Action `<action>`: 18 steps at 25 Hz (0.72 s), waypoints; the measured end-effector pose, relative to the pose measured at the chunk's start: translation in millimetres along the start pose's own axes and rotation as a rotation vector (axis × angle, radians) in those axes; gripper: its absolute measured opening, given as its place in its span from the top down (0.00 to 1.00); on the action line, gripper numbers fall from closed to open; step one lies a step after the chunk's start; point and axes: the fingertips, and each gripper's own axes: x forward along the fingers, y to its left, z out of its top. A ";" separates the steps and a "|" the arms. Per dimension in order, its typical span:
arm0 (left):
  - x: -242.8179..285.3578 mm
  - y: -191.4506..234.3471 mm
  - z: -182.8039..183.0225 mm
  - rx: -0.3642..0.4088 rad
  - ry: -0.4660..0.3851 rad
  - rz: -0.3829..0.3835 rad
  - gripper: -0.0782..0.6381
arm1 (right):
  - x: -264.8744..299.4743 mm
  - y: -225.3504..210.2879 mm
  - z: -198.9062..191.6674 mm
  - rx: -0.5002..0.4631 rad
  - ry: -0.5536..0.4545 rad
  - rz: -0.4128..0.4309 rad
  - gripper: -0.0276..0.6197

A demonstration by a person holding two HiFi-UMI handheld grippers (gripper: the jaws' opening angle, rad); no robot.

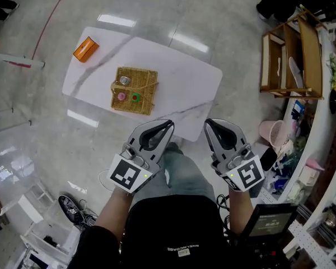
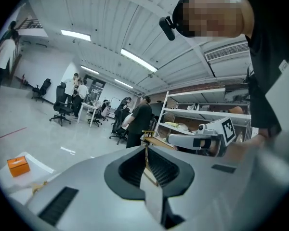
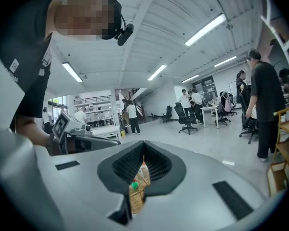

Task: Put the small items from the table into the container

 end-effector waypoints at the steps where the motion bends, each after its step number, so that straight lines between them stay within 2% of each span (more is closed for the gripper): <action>1: -2.8 -5.1 7.6 0.008 -0.005 -0.003 0.88 | -3.5 1.8 7.3 -0.004 -0.004 -0.002 0.94; 8: -14.7 -30.9 47.3 0.055 -0.036 -0.012 0.88 | -17.7 11.8 53.2 -0.009 -0.049 -0.010 0.94; 18: -26.1 -37.1 58.7 0.048 -0.033 -0.002 0.88 | -20.9 30.3 65.0 -0.008 -0.058 -0.010 0.94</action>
